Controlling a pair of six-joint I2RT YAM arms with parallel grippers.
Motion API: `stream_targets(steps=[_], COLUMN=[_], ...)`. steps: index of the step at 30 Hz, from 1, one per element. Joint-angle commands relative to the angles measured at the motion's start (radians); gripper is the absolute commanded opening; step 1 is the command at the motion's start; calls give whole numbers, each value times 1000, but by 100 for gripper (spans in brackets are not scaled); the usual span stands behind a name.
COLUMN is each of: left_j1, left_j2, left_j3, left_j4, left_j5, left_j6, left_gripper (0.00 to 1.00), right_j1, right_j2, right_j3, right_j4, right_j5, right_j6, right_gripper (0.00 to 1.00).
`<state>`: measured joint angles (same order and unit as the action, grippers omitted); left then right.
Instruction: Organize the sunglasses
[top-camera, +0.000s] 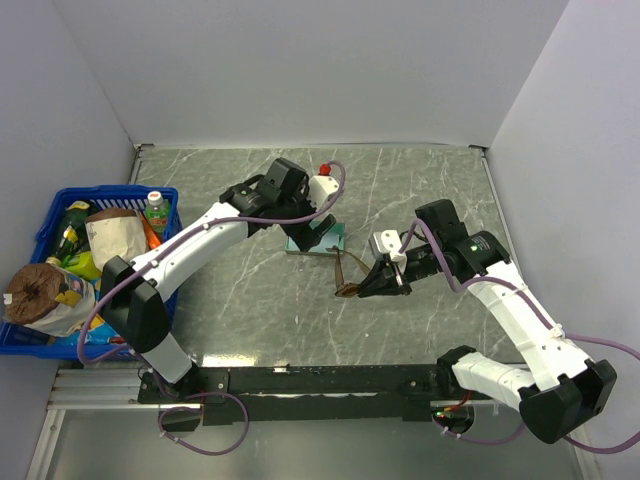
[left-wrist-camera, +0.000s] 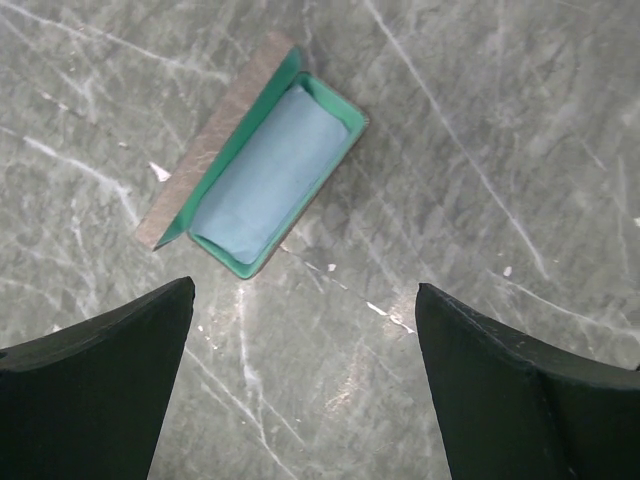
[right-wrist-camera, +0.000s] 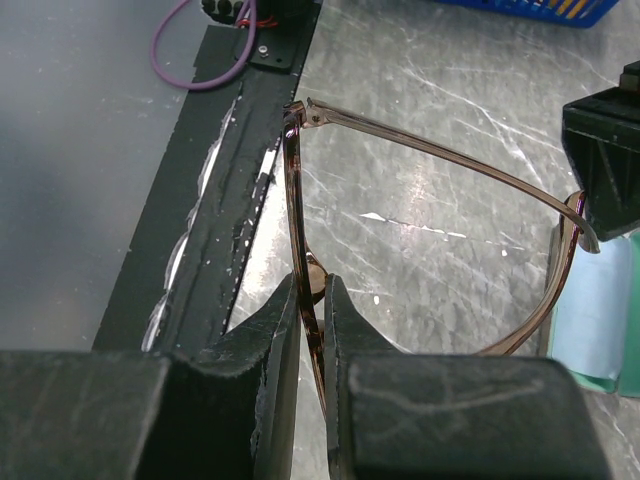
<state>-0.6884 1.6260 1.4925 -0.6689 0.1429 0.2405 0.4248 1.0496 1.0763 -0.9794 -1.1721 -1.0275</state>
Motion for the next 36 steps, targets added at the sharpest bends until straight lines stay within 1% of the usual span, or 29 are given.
stream_targets(steps=[1,7,15,21,36], left_j1=[-32,-48,-59,-63,-65], left_j2=[-20,-26,-31,-37,-71], left_j3=[34,12,23,22,25], left_j4=[-14,-3,-20,-15,-24], left_j5=[50,47,75,67,101], left_j6=[-21,-21,-15,-17,-9], left_gripper=[97,97,96,96,96], right_j1=[-9,-15,-15,-15,-15], right_j2=[-3,-19,-30,-28,-14], right_j3=[34,14,-36,-44,-62], right_j4=[28,74,238,266,338], right_j5=[-60,-64,23,54,118], right_j6=[-25,10,135,158,218], right_gripper=[0,0,0,0,0])
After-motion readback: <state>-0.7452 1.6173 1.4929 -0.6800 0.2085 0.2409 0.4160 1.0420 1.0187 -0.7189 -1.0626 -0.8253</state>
